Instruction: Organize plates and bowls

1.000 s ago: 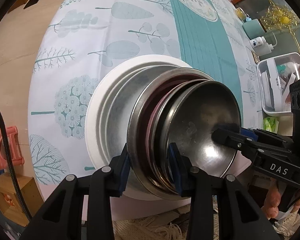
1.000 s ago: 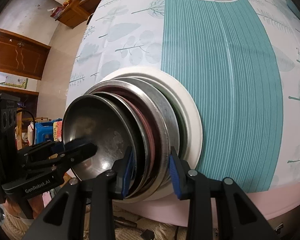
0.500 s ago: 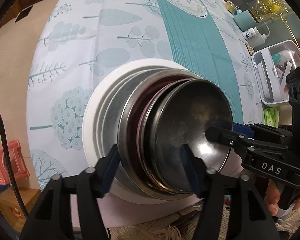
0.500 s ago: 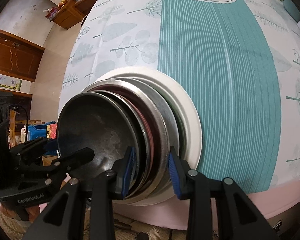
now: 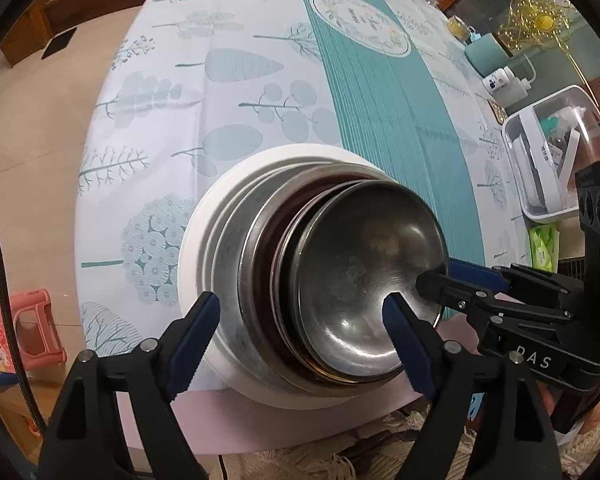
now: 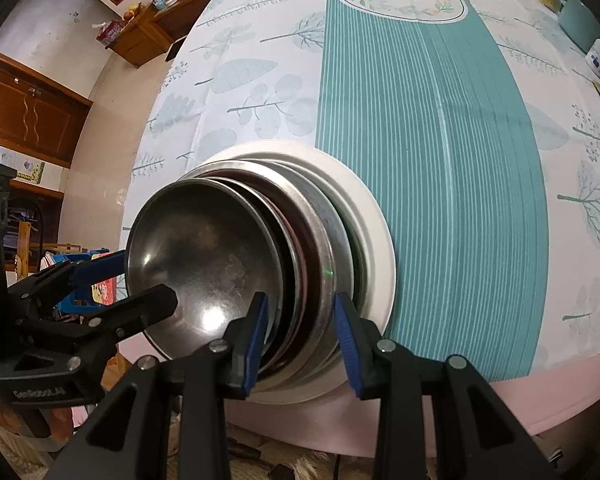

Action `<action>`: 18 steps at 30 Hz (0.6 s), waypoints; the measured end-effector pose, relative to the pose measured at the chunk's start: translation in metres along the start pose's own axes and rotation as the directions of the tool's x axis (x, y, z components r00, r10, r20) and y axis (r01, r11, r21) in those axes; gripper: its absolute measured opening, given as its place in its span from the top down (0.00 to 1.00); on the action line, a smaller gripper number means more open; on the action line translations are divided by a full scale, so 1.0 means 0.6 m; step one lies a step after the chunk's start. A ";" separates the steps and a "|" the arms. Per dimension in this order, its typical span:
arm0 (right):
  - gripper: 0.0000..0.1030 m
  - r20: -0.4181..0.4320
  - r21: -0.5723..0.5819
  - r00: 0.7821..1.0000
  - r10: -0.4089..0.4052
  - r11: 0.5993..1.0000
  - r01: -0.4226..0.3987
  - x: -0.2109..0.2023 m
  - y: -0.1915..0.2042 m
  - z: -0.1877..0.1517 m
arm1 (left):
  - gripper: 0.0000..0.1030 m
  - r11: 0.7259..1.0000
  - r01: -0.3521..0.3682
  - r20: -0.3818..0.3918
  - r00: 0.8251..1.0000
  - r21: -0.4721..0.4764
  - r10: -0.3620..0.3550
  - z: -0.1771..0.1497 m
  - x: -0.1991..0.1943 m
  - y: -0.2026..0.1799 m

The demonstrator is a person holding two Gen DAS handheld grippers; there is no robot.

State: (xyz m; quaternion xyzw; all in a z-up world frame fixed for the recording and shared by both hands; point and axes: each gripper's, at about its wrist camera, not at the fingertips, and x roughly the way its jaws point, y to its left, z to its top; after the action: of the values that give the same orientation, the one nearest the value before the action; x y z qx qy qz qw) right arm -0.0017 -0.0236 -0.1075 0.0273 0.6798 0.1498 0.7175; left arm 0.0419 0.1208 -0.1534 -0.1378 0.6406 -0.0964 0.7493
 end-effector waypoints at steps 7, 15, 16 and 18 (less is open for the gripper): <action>0.66 0.053 0.019 0.998 0.018 1.000 -0.019 -0.024 0.001 -0.014 | 0.09 0.999 -0.034 0.053 0.998 0.008 0.033 -0.012 -0.031 -0.007; 0.66 0.139 0.055 0.990 0.019 0.998 -0.027 -0.060 0.004 -0.036 | 0.01 0.994 -0.092 0.122 0.989 0.055 0.085 -0.030 -0.074 -0.029; 0.66 0.152 0.053 0.988 0.016 0.998 -0.024 -0.066 0.007 -0.040 | 0.01 0.995 -0.088 0.130 0.988 0.057 0.079 -0.033 -0.081 -0.031; 0.66 0.174 0.049 0.985 0.004 0.999 -0.013 -0.076 0.012 -0.049 | 0.01 0.995 -0.082 0.141 0.987 0.058 0.074 -0.035 -0.091 -0.036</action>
State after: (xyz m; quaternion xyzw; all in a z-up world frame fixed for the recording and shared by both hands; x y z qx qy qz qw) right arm -0.0330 -0.0332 -0.0636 0.0611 0.6181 0.1328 0.7724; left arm 0.0134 0.1159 -0.0984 -0.0950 0.5885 -0.0776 0.7991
